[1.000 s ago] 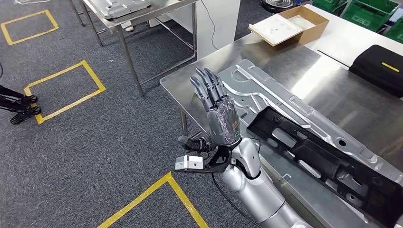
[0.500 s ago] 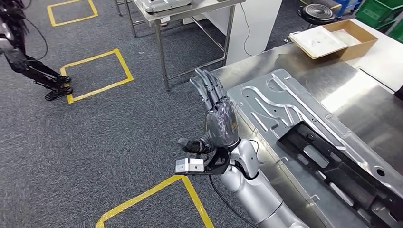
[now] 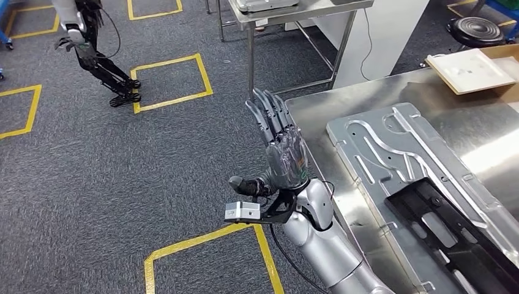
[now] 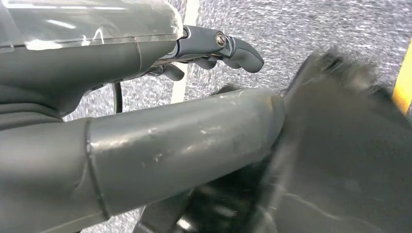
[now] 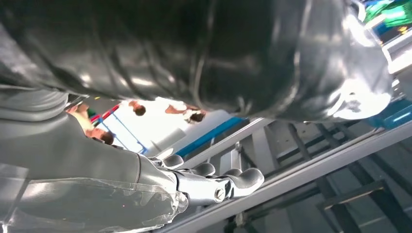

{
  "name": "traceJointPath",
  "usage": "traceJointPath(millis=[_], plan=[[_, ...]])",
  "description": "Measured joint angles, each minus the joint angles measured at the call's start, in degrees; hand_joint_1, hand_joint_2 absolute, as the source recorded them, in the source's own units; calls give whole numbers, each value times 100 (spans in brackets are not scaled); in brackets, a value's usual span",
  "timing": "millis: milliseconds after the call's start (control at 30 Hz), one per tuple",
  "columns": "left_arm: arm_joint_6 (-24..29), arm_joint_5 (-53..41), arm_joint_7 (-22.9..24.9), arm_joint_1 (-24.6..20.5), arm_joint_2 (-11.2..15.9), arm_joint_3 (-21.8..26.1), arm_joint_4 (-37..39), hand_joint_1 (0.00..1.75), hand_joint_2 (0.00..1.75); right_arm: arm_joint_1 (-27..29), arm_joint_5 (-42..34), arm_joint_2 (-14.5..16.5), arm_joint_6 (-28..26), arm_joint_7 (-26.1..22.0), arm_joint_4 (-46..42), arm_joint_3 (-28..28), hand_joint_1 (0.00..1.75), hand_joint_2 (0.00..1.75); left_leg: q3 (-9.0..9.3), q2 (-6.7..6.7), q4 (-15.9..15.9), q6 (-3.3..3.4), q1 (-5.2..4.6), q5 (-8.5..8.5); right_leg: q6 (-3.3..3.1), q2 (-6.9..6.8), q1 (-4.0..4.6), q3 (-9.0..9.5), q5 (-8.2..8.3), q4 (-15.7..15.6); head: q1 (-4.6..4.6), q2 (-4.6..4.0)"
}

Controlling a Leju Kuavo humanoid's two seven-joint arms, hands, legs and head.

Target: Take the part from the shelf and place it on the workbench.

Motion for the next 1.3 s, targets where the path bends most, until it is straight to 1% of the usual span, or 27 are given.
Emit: traceJointPath(millis=[67, 133, 200, 267, 300, 333, 367, 400, 433, 500, 567, 633, 667, 700, 767, 833, 867, 900, 933, 967, 1033, 1067, 1133, 1167, 1233, 1267, 1300], plan=[[-47, 21, 27, -9, 4, 1, 0, 0, 0, -63, 34, 6, -1, 76, 29, 42, 0, 0, 94, 66, -215, 70, -44, 10, 64, -96, 38, -6, -43, 46, 5, 0], [-79, 28, 55, 6, 4, 2, 0, 0, 0, -101, 62, 5, -2, 131, 55, 100, 0, 0, 74, -65, -226, 152, -38, 30, 123, -145, 31, 10, -71, 55, 7, 0], [-102, 31, 73, 18, 7, 3, 0, 0, 0, -130, 72, 2, -4, 167, 71, 143, 0, 0, 79, -176, -262, 222, -11, 64, 183, 81, -2, -65, -243, 259, 7, 0], [-119, 34, 79, 8, 10, 4, 0, 0, 0, -140, 72, -15, -6, 188, 89, 153, 0, 0, 69, -290, -275, 262, -2, 84, 215, 395, -27, -354, -592, 880, 9, 0], [-123, 36, 79, 0, 11, 4, 0, 0, 0, -137, 72, -28, -6, 192, 105, 154, 0, 0, 60, -360, -272, 271, -5, 88, 220, 467, -30, -544, -745, 1259, 9, 0], [-126, 37, 80, -2, 11, 4, 0, 0, 0, -132, 71, -40, -6, 195, 123, 156, 0, 0, 54, -436, -267, 275, -8, 90, 221, 498, -31, -688, -809, 1532, 9, 0], [-127, 37, 81, -1, 11, 4, 0, 0, 0, -128, 70, -49, -6, 196, 140, 159, 0, 0, 52, -516, -260, 276, -9, 91, 214, 513, -32, -750, -759, 1620, 9, 0], [-130, 37, 84, 1, 11, 5, 0, 0, 0, -128, 70, -55, -6, 200, 151, 161, 0, 0, 54, -597, -254, 275, -10, 91, 199, 531, -32, -702, -597, 1480, 9, 0], [-134, 37, 85, 2, 12, 5, 0, 0, 0, -131, 71, -58, -6, 205, 157, 164, 0, 0, 59, -676, -249, 272, -11, 91, 173, 580, -32, -562, -367, 1150, 10, 0], [-147, 37, 87, -1, 8, 7, 0, 0, 0, -141, 76, -62, -9, 224, 160, 168, 0, 0, 51, -816, -241, 249, -12, 98, 107, 831, -38, -247, -25, 425, 8, 0], [-156, 36, 87, -5, 2, 7, 0, 0, 0, -149, 89, -70, -12, 241, 161, 171, 0, 0, 6, -932, -244, 186, 7, 126, 72, 987, -27, -126, 36, 114, 9, 0], [-148, 29, 88, 7, 2, 7, 0, 0, 0, -150, 115, -76, -13, 252, 160, 174, 0, 0, -29, -1033, -269, 101, 33, 158, 43, 885, -26, -104, 52, 46, 11, 0], [-139, 24, 88, 18, 3, 7, 0, 0, 0, -147, 134, -75, -13, 256, 159, 175, 0, 0, -47, -979, -243, 69, 27, 136, 17, 820, -37, -79, 75, 2, 10, 0], [-130, 18, 88, 22, 5, 6, 0, 0, 0, -143, 155, -74, -14, 257, 157, 176, 0, 0, -100, -856, -132, 44, 16, 58, -13, 744, -52, -52, 98, -45, 5, 0], [-121, 10, 87, 9, 5, 5, 0, 0, 0, -119, 181, -79, -16, 256, 155, 175, 0, 0, -361, -515, 436, 12, 0, -267, -48, 581, -51, -22, 118, -91, -3, 0], [-104, 2, 87, -10, 4, 4, 0, 0, 0, -72, 187, -88, -17, 246, 156, 174, 0, 0, -671, -363, 1113, -21, 7, -545, -60, 400, -33, -26, 109, -87, -6, 0], [-89, -1, 87, -11, 4, 4, 0, 0, 0, -49, 186, -92, -17, 235, 157, 174, 0, 0, -718, -335, 1238, -34, 9, -552, -60, 314, -30, -27, 100, -80, -6, 0], [-73, -5, 87, -8, 5, 4, 0, 0, 0, -34, 186, -93, -17, 222, 157, 174, 0, 0, -645, -308, 1139, -41, 11, -454, -54, 235, -30, -26, 87, -69, -7, 0], [-58, -9, 87, -5, 8, 4, 0, 0, 0, -27, 187, -92, -17, 209, 157, 174, 0, 0, -456, -247, 815, -40, 12, -278, -40, 163, -32, -23, 68, -50, -7, 0], [-44, -11, 86, -9, 10, 4, 0, 0, 0, -25, 187, -92, -17, 198, 157, 174, 0, 0, -241, -122, 422, -35, 1, -142, -19, 99, -30, -22, 45, -27, -7, 0], [-19, -17, 80, -28, 13, 2, 0, 0, 0, -23, 185, -92, -18, 173, 160, 164, 0, 0, 54, 54, -134, 27, -37, 11, 38, -12, 9, -26, -5, 27, -1, 0], [-8, -20, 77, -34, 11, 1, 0, 0, 0, -19, 182, -91, -18, 154, 164, 157, 0, 0, 79, 73, -204, 64, -57, -1, 61, -60, 33, -25, -20, 38, 5, 0], [4, -22, 77, -25, 10, 0, 0, 0, 0, -11, 172, -79, -18, 102, 186, 148, 0, 0, 67, -52, -214, 143, -58, 19, 102, -142, 50, -12, -43, 42, 11, 0], [9, -22, 82, -15, 9, 1, 0, 0, 0, -8, 166, -68, -17, 79, 202, 147, 0, 0, 66, -110, -229, 174, -49, 33, 129, -89, 40, -16, -82, 73, 12, 0], [23, -23, 101, -12, 9, 2, 0, 0, 0, -2, 152, -43, -18, 27, 240, 126, 0, 0, 64, -209, -258, 237, -28, 65, 179, 189, 5, -145, -311, 379, 12, 0], [32, -23, 110, -20, 9, 2, 0, 0, 0, 12, 138, -37, -19, -1, 267, 107, 0, 0, 55, -267, -261, 256, -26, 74, 190, 353, -6, -293, -495, 706, 12, 0], [39, -23, 120, -31, 9, 2, 0, 0, 0, 34, 119, -32, -19, -30, 301, 84, 0, 0, 47, -332, -261, 271, -28, 81, 191, 448, -7, -478, -672, 1090, 12, 0]])
